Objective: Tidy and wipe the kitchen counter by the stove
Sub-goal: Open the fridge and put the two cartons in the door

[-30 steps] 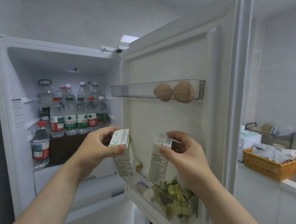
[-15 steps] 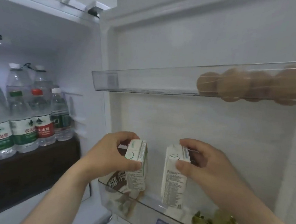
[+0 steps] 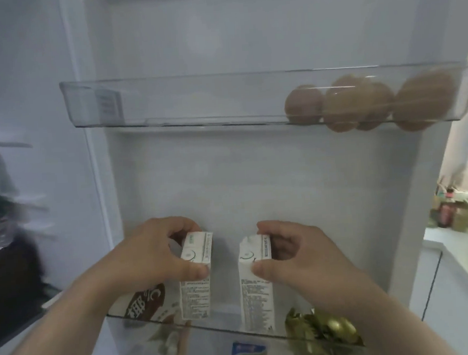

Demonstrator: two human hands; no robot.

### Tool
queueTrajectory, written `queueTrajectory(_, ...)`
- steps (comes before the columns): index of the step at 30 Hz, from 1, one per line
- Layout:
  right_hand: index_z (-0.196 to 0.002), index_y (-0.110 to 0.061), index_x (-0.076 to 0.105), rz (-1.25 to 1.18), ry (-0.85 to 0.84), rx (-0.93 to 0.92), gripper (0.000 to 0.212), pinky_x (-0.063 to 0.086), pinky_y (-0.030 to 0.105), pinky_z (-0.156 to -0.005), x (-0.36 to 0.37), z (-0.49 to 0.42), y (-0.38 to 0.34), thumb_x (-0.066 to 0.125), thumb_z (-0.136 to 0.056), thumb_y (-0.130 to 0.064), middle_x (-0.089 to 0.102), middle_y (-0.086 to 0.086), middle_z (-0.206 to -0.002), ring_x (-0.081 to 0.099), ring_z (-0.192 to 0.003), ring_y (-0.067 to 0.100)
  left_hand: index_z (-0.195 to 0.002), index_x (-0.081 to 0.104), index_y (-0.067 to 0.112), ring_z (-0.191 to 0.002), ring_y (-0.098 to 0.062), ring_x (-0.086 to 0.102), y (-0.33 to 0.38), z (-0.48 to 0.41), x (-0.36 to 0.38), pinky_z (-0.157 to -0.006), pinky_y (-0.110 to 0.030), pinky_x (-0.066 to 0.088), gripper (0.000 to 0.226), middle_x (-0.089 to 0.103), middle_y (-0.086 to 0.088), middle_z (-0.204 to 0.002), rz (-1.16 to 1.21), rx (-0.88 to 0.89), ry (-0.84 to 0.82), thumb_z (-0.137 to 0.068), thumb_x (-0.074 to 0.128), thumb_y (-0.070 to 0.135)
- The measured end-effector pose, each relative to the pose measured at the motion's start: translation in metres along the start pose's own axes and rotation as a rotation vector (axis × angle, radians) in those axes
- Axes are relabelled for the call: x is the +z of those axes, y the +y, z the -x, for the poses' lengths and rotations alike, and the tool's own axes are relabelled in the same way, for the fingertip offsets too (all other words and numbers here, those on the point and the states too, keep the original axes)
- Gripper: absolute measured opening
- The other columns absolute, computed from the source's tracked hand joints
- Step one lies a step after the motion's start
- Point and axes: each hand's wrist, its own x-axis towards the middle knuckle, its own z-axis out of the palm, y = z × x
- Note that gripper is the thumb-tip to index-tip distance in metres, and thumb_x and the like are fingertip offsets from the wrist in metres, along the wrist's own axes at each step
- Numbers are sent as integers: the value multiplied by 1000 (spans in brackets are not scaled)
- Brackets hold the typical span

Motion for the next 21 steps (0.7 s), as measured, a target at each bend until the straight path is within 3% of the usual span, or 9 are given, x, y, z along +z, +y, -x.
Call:
queueTrajectory(4,-127,-31,63,46,81,37,68,47,26,-103,17,-1,-3,90,-65,-27,68,-18,-116,61,-110,-5,-96,69,40,-74,8,62,-18,-3,-2,-60,-12,46,39,68,25,-89,20,20,-58,-63,89,33)
queueTrajectory(9,-114,-28,70,66,161,63,54,57,29,-87,30,-5,2,89,-65,-18,76,-13,-92,71,-86,2,-98,68,40,-81,1,66,-43,-2,-2,-68,-22,55,41,68,23,-92,65,15,-157,-62,88,38)
queueTrajectory(17,-112,-23,72,116,140,84,49,56,35,-92,48,-16,11,88,-66,-20,76,-8,-98,71,-93,6,-94,68,35,-80,0,67,-49,-6,-4,-76,-32,59,43,71,18,-91,109,42,-189,-59,89,45)
queueTrajectory(21,-112,-24,72,121,100,102,47,56,35,-92,51,-15,17,88,-67,-18,76,-7,-97,71,-93,7,-97,65,37,-82,3,65,-47,-7,0,-77,-31,58,47,69,19,-93,23,41,-194,-58,86,51)
